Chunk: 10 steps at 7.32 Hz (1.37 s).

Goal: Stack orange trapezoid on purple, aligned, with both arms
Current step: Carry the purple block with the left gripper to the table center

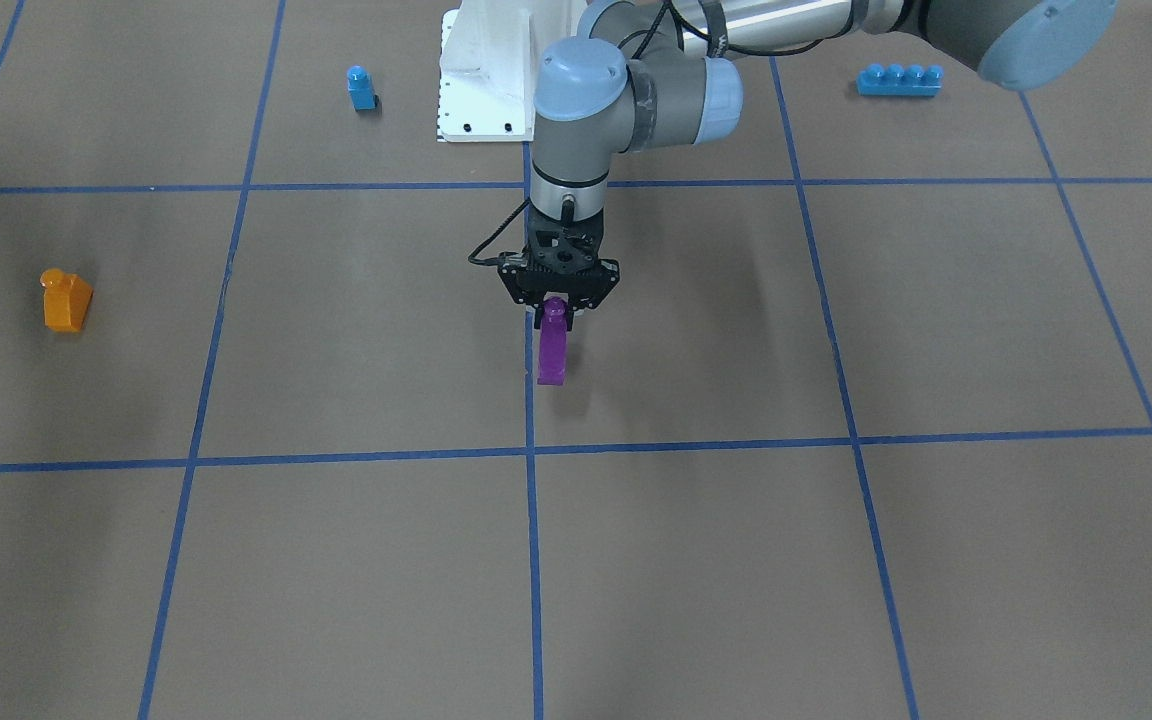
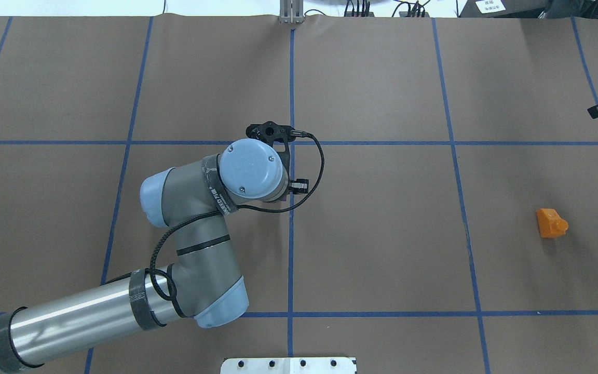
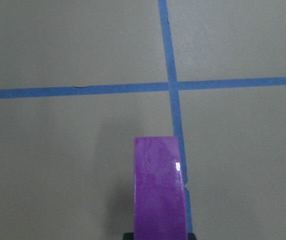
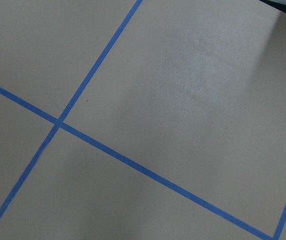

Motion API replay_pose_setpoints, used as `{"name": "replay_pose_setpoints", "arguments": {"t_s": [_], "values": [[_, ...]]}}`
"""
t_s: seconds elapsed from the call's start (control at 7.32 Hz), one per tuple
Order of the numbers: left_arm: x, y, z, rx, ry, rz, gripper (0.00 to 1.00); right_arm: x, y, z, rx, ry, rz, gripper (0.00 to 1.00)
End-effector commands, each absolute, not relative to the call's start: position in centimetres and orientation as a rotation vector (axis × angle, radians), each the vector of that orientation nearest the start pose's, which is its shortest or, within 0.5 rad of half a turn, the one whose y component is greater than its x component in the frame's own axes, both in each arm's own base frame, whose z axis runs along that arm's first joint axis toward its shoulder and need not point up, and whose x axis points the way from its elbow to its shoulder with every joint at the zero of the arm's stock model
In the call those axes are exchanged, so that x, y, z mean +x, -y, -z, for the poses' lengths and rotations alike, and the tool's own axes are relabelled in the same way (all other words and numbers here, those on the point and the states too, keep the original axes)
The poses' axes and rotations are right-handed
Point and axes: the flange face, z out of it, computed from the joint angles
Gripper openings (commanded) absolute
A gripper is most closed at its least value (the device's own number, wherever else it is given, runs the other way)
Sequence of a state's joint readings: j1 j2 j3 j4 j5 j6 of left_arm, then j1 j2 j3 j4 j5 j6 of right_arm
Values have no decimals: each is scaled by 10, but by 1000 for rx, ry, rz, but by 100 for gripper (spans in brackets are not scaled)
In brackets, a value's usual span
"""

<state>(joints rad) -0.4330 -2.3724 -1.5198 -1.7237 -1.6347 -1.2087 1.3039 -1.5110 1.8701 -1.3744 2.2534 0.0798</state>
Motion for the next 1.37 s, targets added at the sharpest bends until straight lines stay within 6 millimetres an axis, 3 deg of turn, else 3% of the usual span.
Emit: {"name": "replay_pose_setpoints", "arguments": {"t_s": [0.0, 0.55, 1.23], "values": [[631, 405, -174, 279, -850, 8, 0, -69, 518, -462, 413, 750, 365, 100], [638, 401, -180, 269, -838, -2, 0, -69, 518, -462, 414, 750, 366, 100], [641, 396, -180, 264, -837, -7, 10, -69, 518, -464, 410, 750, 364, 100]]}}
